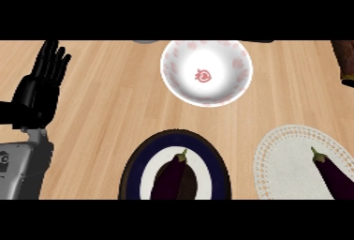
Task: Pick the sweet potato from the placemat and place it in the bowl
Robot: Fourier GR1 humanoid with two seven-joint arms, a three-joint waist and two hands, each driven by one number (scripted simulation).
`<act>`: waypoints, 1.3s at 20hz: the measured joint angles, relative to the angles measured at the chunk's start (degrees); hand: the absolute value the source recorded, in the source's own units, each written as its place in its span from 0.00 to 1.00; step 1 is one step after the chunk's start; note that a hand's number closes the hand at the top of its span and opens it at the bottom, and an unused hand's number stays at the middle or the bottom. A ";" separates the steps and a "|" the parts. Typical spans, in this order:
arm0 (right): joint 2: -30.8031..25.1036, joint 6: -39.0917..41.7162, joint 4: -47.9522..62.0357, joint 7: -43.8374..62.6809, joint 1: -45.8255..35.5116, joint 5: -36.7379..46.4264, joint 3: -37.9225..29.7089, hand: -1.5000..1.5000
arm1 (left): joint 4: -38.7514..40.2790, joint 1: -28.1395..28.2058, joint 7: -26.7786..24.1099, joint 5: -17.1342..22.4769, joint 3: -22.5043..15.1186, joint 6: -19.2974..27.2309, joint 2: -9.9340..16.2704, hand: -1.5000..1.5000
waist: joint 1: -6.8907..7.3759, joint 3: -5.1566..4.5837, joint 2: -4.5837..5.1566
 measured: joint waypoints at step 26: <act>12.66 8.41 27.26 -0.05 -32.15 -11.87 10.08 1.00 | 2.03 -0.17 0.56 -0.99 1.32 0.98 0.73 0.50 | -3.06 -0.57 -1.90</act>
